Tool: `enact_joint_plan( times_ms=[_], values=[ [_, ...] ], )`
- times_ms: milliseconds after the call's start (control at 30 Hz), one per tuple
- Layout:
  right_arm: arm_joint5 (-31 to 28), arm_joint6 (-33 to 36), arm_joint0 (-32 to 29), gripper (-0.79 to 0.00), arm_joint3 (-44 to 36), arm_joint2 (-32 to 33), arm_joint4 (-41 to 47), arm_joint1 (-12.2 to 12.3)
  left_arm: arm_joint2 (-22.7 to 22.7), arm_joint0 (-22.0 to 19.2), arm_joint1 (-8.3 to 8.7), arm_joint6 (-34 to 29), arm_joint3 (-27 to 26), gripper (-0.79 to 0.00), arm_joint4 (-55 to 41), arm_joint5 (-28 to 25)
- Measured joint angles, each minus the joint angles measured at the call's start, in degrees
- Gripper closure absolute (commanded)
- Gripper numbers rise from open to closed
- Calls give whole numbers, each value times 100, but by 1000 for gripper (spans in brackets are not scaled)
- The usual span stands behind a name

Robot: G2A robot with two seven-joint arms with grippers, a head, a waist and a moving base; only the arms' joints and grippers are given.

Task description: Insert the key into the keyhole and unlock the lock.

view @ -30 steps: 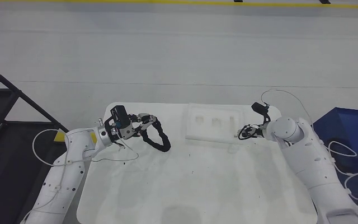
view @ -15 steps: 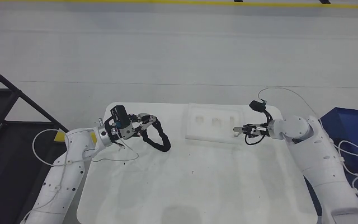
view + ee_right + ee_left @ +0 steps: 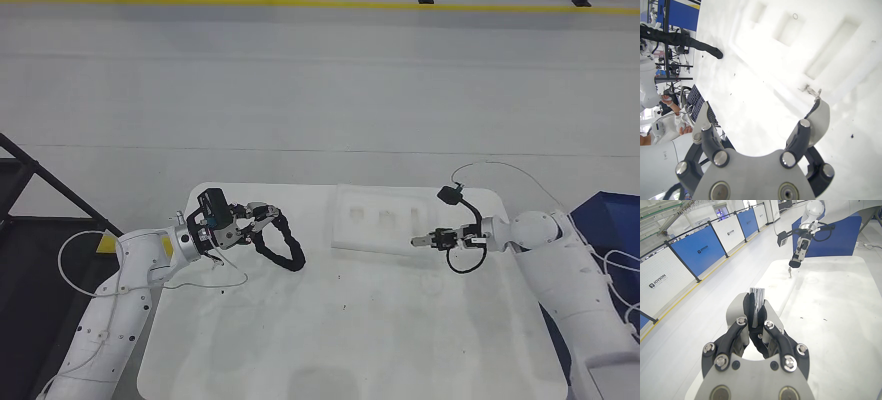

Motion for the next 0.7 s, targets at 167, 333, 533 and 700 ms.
enact_joint_plan(
  times_ms=[167, 333, 533, 700],
  values=[
    [8, -2, 0, -785, 0, 3, 0, 1, 0, 0, 0, 0, 0, 0, 0, 0],
    [11, -5, -4, -785, -6, 3, -3, 2, 0, 0, 0, 0, 0, 0, 0, 0],
    [253, 228, -89, -785, -630, 82, -184, 115, 0, 0, 0, 0, 0, 0, 0, 0],
    [339, 332, -275, -785, -1467, 203, -226, 325, 0, 0, 0, 0, 0, 0, 0, 0]
  ],
)
